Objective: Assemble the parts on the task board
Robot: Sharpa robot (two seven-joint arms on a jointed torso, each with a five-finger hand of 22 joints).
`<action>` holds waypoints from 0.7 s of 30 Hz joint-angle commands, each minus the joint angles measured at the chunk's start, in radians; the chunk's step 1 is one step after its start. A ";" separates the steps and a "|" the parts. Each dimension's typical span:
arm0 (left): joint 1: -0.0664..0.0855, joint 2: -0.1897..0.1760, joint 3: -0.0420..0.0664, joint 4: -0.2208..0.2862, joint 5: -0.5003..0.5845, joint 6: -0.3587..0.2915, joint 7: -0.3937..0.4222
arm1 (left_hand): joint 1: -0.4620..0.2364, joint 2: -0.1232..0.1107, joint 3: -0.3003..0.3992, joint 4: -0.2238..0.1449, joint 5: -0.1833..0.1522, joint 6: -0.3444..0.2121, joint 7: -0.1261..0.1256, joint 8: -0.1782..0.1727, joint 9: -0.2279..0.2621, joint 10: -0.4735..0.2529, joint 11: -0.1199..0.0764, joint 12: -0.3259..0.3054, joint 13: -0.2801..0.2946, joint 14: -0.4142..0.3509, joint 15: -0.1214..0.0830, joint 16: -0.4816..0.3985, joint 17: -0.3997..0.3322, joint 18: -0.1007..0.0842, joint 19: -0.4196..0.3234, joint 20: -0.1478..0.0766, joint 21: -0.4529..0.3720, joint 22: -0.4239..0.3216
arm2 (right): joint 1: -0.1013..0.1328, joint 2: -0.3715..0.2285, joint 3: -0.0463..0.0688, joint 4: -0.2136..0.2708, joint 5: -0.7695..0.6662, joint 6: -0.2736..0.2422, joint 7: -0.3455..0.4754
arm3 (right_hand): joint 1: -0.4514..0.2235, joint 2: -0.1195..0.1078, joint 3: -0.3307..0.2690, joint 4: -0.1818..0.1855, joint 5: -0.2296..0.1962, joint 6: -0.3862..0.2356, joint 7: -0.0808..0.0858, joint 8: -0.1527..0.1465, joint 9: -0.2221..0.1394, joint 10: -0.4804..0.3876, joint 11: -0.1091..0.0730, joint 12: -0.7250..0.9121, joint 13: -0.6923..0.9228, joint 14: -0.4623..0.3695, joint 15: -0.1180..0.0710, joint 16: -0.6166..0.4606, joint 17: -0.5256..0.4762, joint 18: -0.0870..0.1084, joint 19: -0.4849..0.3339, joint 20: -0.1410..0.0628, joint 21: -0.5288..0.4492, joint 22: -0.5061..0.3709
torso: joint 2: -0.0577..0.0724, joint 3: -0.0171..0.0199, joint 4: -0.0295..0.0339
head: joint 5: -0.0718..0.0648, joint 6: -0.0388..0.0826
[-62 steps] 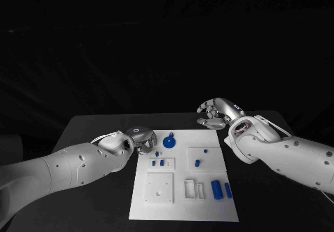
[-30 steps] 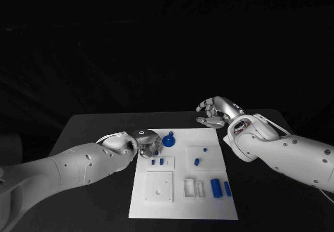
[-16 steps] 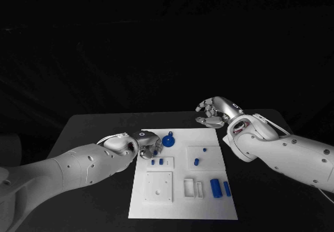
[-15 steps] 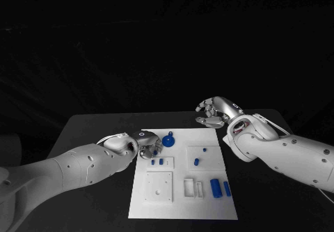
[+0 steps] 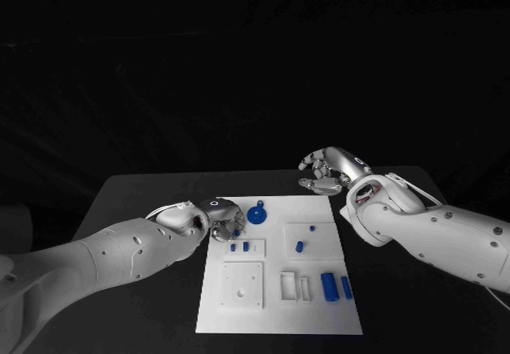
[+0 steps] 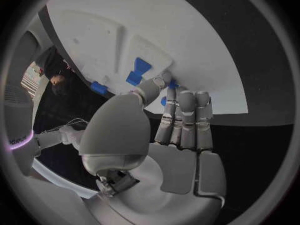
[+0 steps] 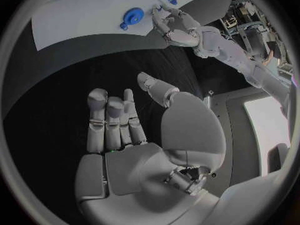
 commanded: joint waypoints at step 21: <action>-0.006 0.015 -0.003 -0.035 -0.030 0.056 -0.023 | -0.017 0.030 0.000 0.003 0.000 0.017 0.005 0.015 0.004 0.024 -0.004 0.048 -0.001 0.004 -0.001 0.015 -0.005 0.007 -0.001 -0.015 0.005 0.015 | 0.002 0.002 0.000 0.001 -0.002 0.013 0.004 | -0.003 -0.007 -0.001 0.010 -0.001 0.000 0.007 0.005 -0.002 -0.003 -0.001 -0.001 -0.002 -0.001 -0.001 -0.003 -0.001 0.062 0.003 -0.006 -0.004 0.013 | 0.000 -0.0001 -0.0006 | 0.002 -0.002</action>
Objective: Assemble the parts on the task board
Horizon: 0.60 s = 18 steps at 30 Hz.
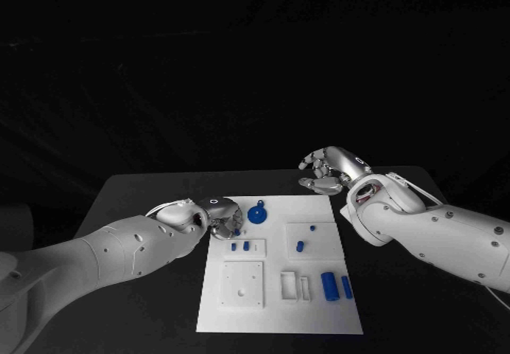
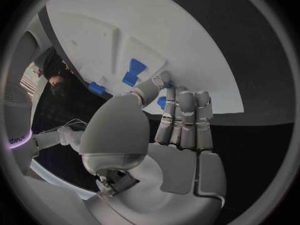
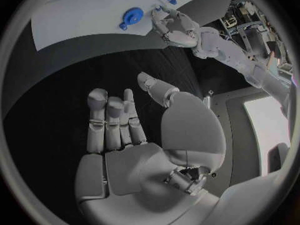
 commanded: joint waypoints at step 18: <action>-0.011 0.006 -0.008 -0.006 -0.024 0.036 -0.009 | -0.033 -0.013 -0.025 0.003 0.000 -0.035 0.000 -0.016 -0.007 0.009 -0.003 0.027 -0.008 0.004 -0.004 0.008 -0.004 0.007 -0.001 -0.018 0.004 0.014 | 0.002 0.001 0.000 -0.001 -0.002 0.015 0.003 | -0.004 -0.007 0.002 0.009 -0.001 0.000 0.007 0.005 -0.001 -0.003 -0.001 0.001 -0.001 0.000 -0.001 -0.003 -0.001 0.062 0.003 -0.007 -0.004 0.013 | 0.000 -0.0001 0.0008 | -0.001 -0.001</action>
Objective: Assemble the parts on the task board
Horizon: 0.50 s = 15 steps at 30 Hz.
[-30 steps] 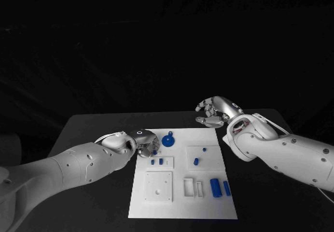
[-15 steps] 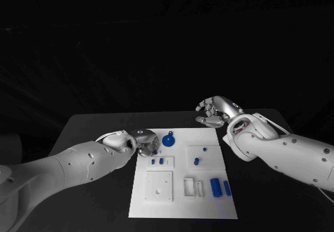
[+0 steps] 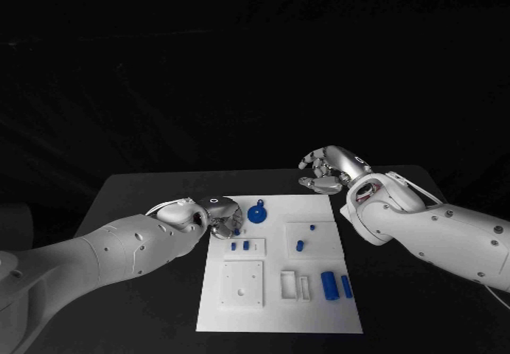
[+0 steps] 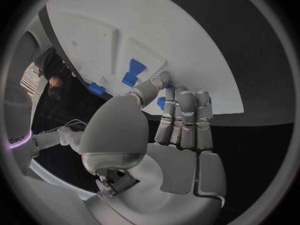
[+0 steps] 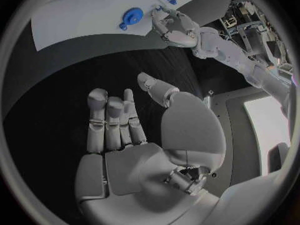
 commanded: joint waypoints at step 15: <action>-0.013 0.005 -0.015 0.003 -0.019 0.014 0.017 | 0.030 -0.008 0.018 -0.003 0.000 -0.055 -0.027 -0.028 -0.018 -0.084 0.007 -0.031 -0.041 -0.010 0.006 0.003 -0.007 0.006 -0.013 -0.011 -0.005 0.013 | 0.001 0.003 0.000 -0.001 -0.003 0.016 0.003 | -0.004 -0.008 -0.001 0.008 -0.001 0.001 0.007 0.005 -0.002 -0.003 -0.002 0.001 -0.001 0.000 -0.001 -0.003 -0.001 0.062 0.003 -0.006 -0.004 0.014 | 0.000 -0.0004 -0.0005 | -0.002 0.003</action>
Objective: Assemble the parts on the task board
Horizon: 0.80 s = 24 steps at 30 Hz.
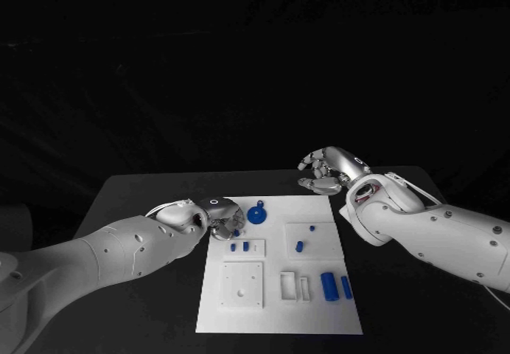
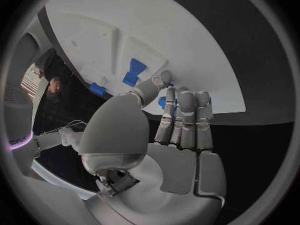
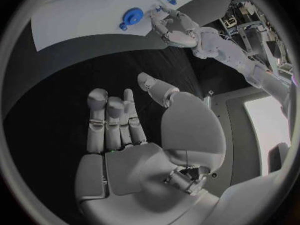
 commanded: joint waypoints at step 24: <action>-0.018 0.011 -0.010 -0.011 -0.038 0.095 -0.017 | -0.004 0.042 0.018 0.007 0.001 0.064 0.028 0.037 0.006 0.079 -0.017 0.023 -0.045 0.007 -0.014 0.013 -0.009 0.009 0.005 -0.024 0.005 0.017 | 0.001 0.002 0.000 0.001 -0.004 0.016 0.003 | -0.005 -0.008 0.002 0.009 -0.002 0.002 0.008 0.006 -0.002 -0.002 -0.002 0.002 -0.002 0.000 -0.002 -0.003 -0.001 0.062 0.000 -0.006 -0.004 0.014 | 0.000 0.0001 -0.0001 | -0.005 -0.005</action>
